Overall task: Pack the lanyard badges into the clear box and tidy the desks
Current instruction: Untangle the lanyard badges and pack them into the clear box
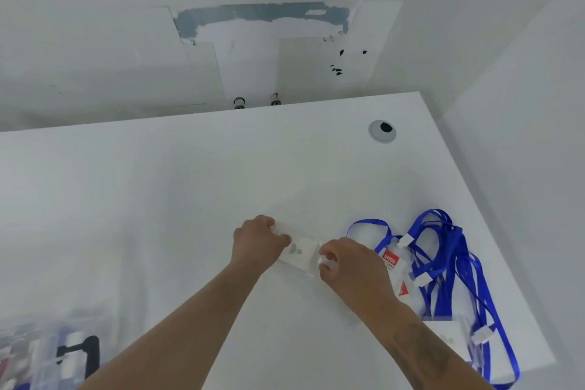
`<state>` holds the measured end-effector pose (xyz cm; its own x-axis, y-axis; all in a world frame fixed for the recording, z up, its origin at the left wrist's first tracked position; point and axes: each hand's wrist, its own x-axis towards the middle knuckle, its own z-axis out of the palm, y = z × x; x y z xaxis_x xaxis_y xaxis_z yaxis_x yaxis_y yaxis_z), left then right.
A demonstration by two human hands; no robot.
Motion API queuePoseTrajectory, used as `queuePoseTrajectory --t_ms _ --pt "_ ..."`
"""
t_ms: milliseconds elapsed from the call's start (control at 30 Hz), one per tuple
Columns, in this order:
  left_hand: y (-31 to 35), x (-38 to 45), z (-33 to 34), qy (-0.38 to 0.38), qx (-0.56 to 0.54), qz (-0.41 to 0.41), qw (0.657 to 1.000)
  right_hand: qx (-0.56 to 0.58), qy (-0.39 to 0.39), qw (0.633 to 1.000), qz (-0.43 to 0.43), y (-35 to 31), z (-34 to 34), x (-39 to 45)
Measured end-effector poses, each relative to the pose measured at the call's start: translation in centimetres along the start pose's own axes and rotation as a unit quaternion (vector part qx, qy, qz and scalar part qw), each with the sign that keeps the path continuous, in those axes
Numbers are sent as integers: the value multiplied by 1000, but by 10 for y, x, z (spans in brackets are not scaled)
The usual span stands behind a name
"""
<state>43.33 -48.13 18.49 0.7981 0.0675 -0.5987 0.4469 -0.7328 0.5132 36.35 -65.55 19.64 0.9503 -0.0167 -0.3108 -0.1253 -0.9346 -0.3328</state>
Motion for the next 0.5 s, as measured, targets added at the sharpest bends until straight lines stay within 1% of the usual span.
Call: queuePoseTrajectory --t_ms 67,133,167,300,367,433,500 --pt "-3 0 -12 -41 -105 -26 993 39 31 999 -12 1 -8 -3" --pt "-6 -6 -30 -89 -209 -41 973 85 66 994 -20 -1 -19 -6" --pt "-9 -10 -38 -110 -242 -42 963 113 74 991 -21 -2 -26 -7" --pt "-20 -27 -77 -144 -292 -6 946 258 76 963 -13 -22 -53 -6" --pt "-23 -37 -95 -171 -328 2 929 324 76 943 -4 -37 -64 -5" --pt "-21 -46 -111 -189 -364 6 912 372 71 926 -3 -51 -74 -3" --pt "-17 -56 -129 -182 -393 20 901 401 69 913 -15 -63 -82 -2"
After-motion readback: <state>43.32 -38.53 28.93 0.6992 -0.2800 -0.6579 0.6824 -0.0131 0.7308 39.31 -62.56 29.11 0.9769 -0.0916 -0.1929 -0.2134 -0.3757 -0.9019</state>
